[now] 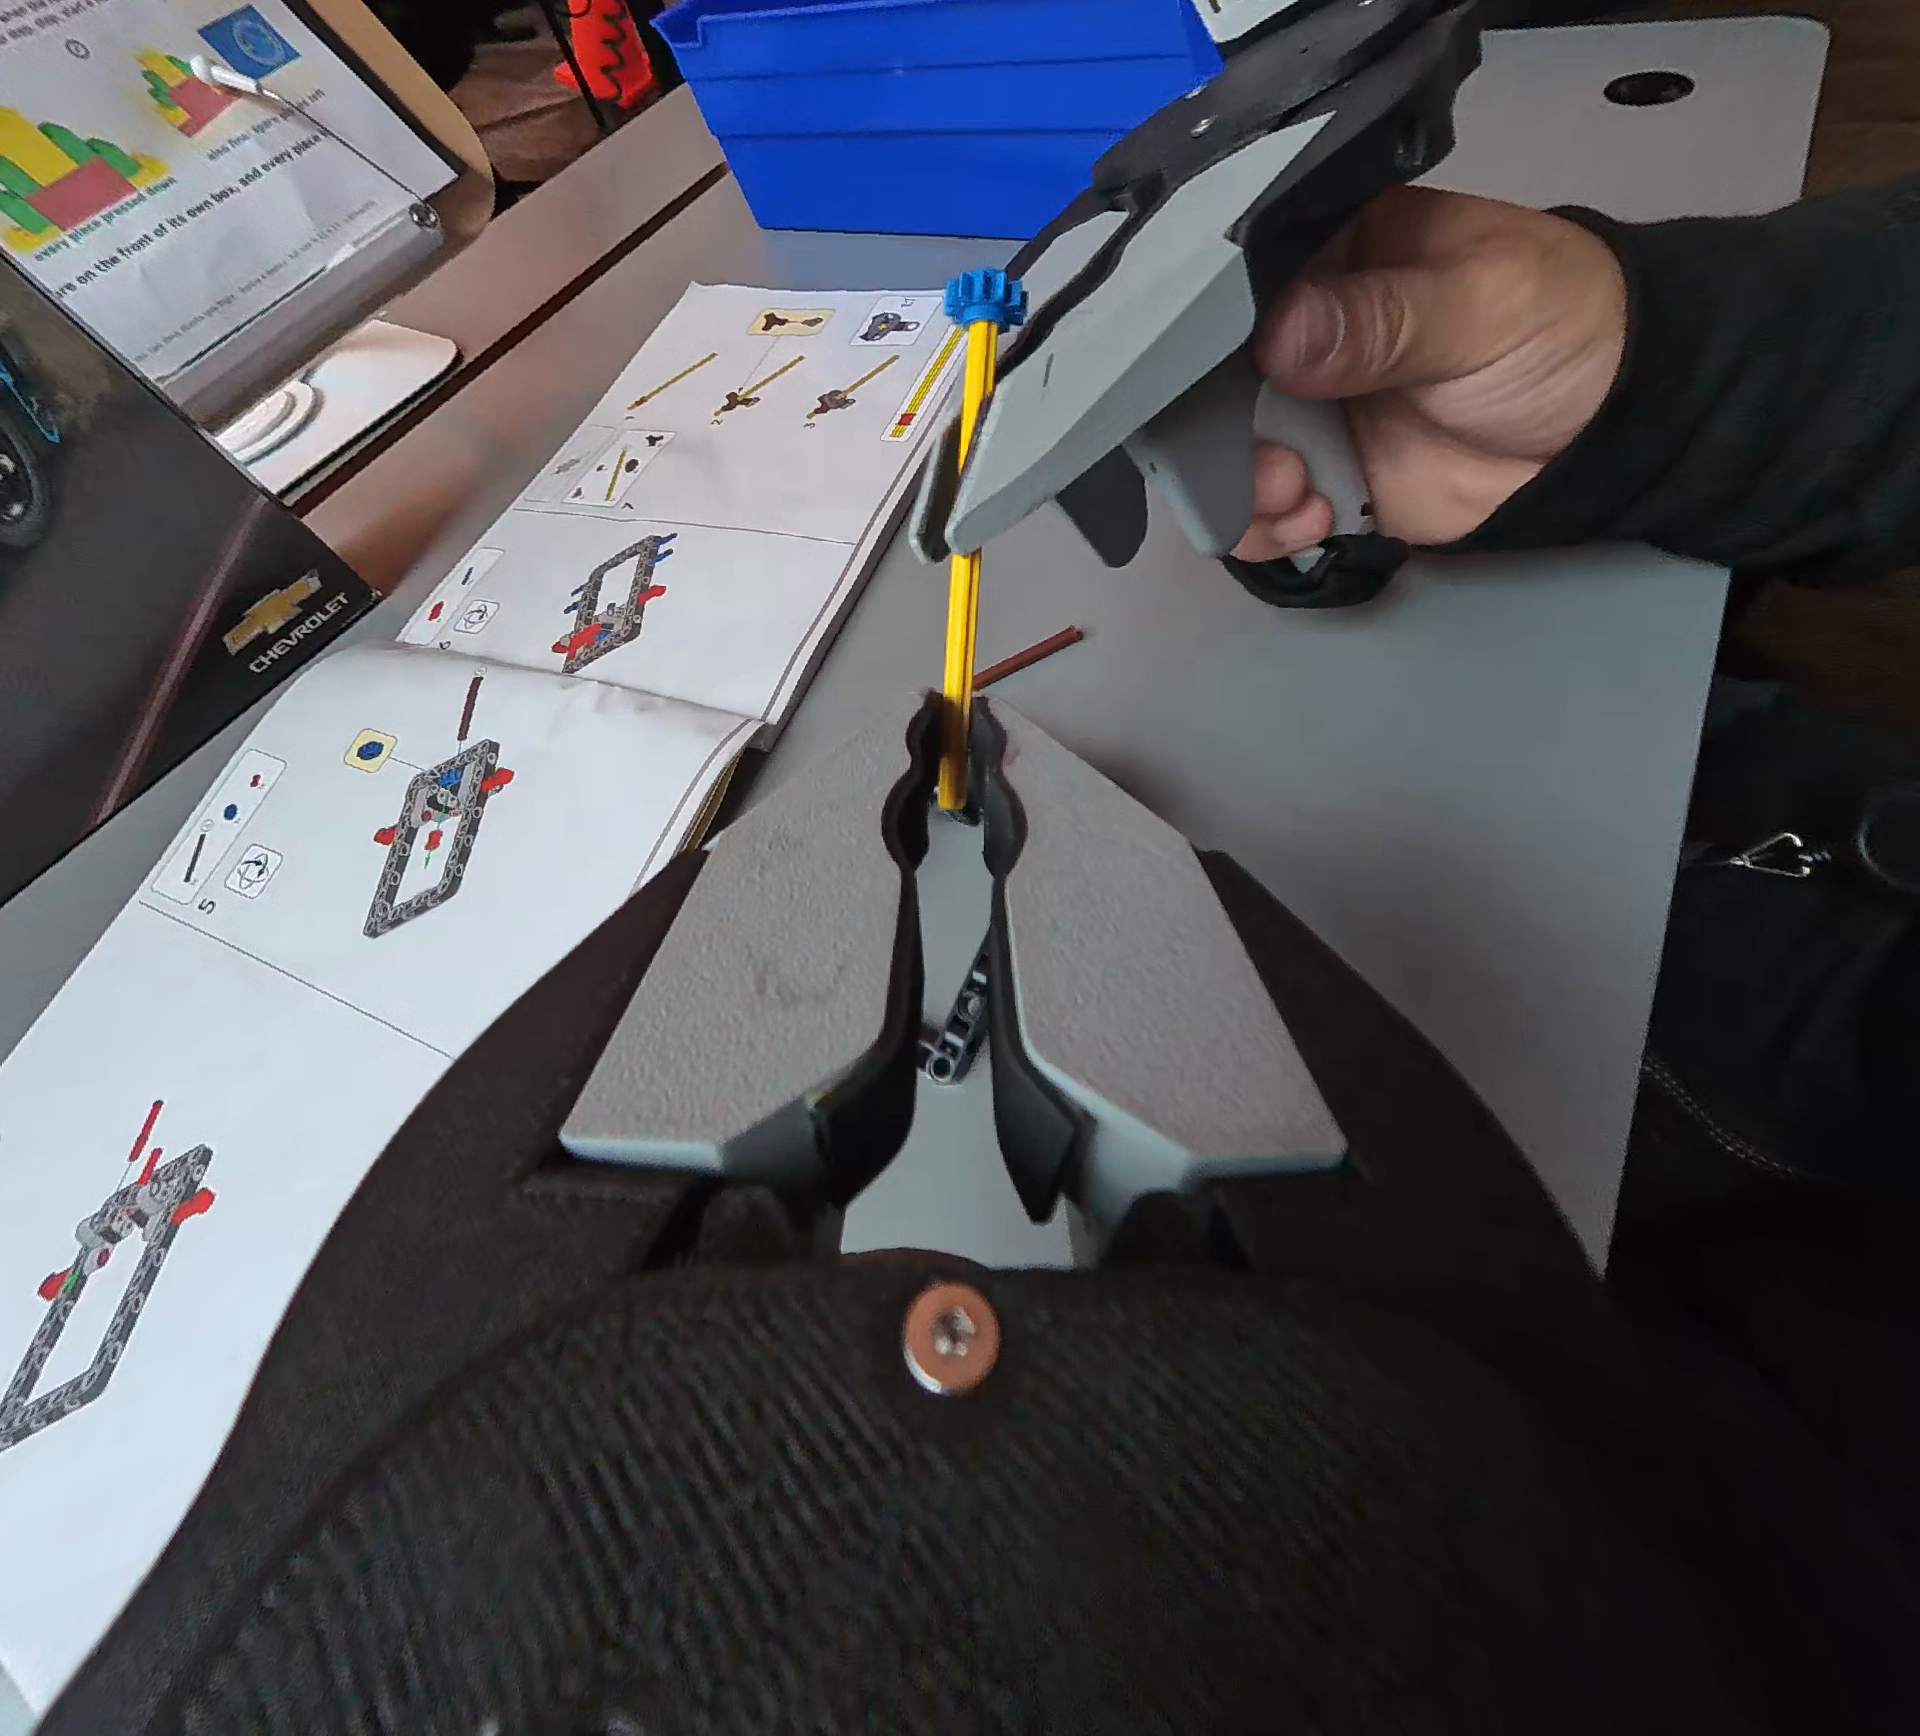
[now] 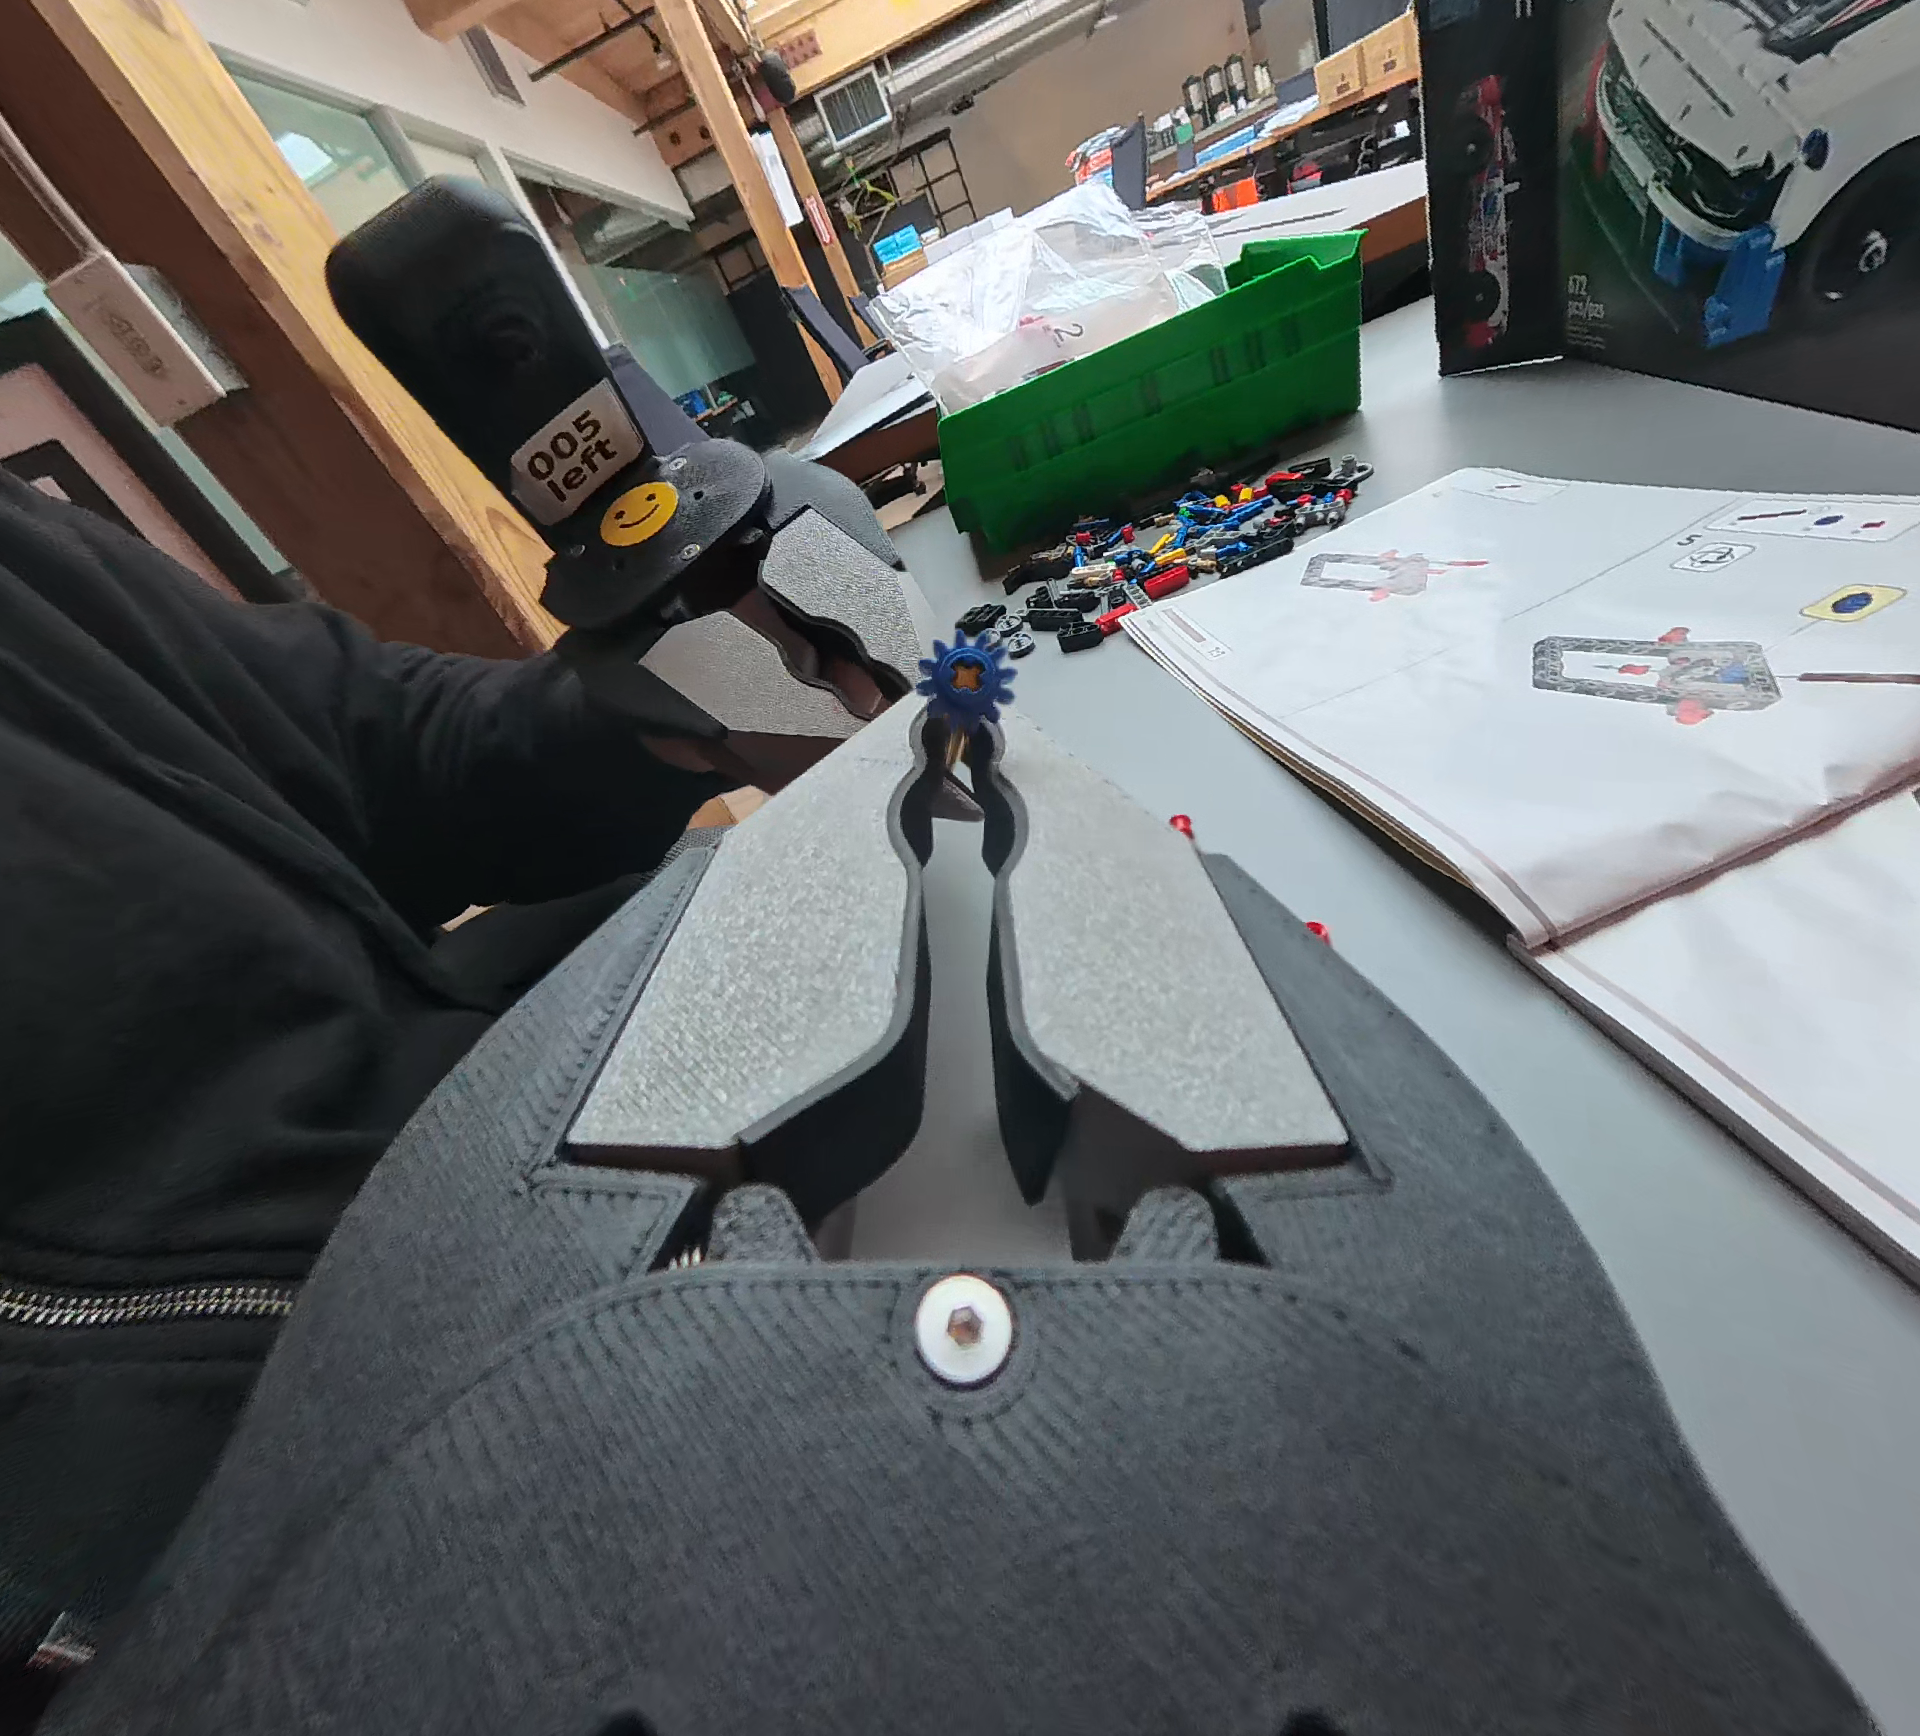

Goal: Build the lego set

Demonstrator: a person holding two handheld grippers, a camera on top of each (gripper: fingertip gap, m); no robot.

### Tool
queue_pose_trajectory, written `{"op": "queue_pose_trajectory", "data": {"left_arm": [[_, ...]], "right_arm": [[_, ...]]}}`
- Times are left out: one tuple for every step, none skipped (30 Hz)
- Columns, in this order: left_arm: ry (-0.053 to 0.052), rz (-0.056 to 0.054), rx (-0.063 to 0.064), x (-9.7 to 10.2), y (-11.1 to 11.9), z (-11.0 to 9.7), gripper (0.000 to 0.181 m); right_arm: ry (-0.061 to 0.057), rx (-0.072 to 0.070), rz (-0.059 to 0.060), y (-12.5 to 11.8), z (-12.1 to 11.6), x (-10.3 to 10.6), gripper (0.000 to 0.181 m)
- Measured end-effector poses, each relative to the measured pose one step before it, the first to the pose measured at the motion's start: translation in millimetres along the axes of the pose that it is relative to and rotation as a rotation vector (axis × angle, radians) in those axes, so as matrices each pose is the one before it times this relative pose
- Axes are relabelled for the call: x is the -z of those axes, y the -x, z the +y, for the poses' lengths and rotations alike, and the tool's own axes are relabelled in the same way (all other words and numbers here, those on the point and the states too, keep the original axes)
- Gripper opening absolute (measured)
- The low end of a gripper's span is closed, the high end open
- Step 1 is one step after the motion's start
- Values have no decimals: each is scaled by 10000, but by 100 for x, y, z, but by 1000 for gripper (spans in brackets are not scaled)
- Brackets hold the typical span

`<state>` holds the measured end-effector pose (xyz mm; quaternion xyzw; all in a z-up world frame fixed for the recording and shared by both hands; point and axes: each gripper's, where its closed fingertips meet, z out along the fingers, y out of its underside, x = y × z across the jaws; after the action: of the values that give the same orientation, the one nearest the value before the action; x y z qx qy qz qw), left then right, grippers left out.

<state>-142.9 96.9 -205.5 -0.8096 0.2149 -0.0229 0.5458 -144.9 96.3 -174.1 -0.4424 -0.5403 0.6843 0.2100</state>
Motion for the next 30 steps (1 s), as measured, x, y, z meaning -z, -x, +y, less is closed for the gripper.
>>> {"op": "queue_pose_trajectory", "data": {"left_arm": [[-72, 9, -13, -113, 22, -246, 3], [-147, 16, -45, -95, -17, -388, 4], [-83, 8, -85, -123, -17, -281, 2], [34, 66, -168, -147, -81, -60, 2], [38, -5, -149, -171, 84, 62, 2], [58, 10, -113, -147, 165, 205, 2], [149, 183, -16, -213, 3, 462, 2], [195, 187, -6, -221, 76, 658, 2], [271, 212, -119, -190, 68, 868, 2], [339, 330, -121, -123, -71, 901, 2], [546, 262, -123, -94, 56, 1108, 2], [662, 212, -255, -127, 76, 1258, 2], [583, -15, -249, -128, 297, 1067, 2], [167, -139, -233, -73, 390, 438, 2], [112, 140, -40, -75, -39, 246, 2], [64, 180, 63, -97, -108, 124, 2], [-89, 91, 2, -79, -77, -80, 2], [-90, 65, -18, -101, -52, -53, 2], [42, 47, 30, -158, -10, 177, 2], [133, 76, 31, -188, -7, 369, 2], [89, 87, -29, -137, -44, 335, 2], [67, 36, -34, -74, 0, 301, 2], [35, 45, -29, -23, -15, 215, 2], [-84, 63, -64, 21, -65, 45, 2], [-209, 75, -140, 37, -139, -111, 2], [-158, 38, -183, 10, -115, -25, 2], [35, -56, -134, -50, 16, 222, 2], [82, -51, -135, -83, -35, 277, 2], [-75, -60, -187, -50, -65, 48, 2], [-138, -27, -167, -48, -123, -60, 2]], "right_arm": [[-26, 61, 27, -56, -38, -21, 1], [25, 26, 14, -57, 63, -84, 1], [46, -55, -45, -30, 112, -124, 1], [-26, -140, -103, 9, -2, -84, 1], [-70, -158, -58, -114, -67, 6, 1], [63, -168, -27, -197, 117, 21, 1], [158, -224, -39, -178, 282, 31, 2], [170, -263, -66, -121, 315, 136, 8], [219, -221, -51, -111, 406, 269, 16], [494, -95, 114, -292, 822, 396, 20], [677, 96, 297, -418, 1065, 503, 21], [448, 314, 365, -351, 737, 716, 23], [324, 392, 370, -299, 518, 851, 22], [366, 303, 466, -539, 532, 853, 22], [415, 236, 470, -648, 558, 786, 25], [339, 232, 358, -548, 469, 610, 26], [282, 206, 242, -404, 403, 399, 26], [286, 125, 155, -316, 430, 192, 26], [289, 76, 102, -256, 440, 72, 26], [248, 76, 153, -323, 405, 22, 27], [159, 123, 243, -451, 314, 89, 27], [107, 176, 268, -499, 257, 148, 27], [121, 183, 253, -497, 260, 174, 28], [149, 148, 253, -501, 283, 153, 30], [149, 97, 149, -366, 260, 81, 30], [120, 37, -6, -118, 225, -8, 31], [98, -31, -121, 93, 175, -102, 31], [112, -46, -180, 236, 180, -184, 31], [118, 4, -117, 213, 191, -247, 31], [93, 57, -21, 92, 153, -294, 31]]}}
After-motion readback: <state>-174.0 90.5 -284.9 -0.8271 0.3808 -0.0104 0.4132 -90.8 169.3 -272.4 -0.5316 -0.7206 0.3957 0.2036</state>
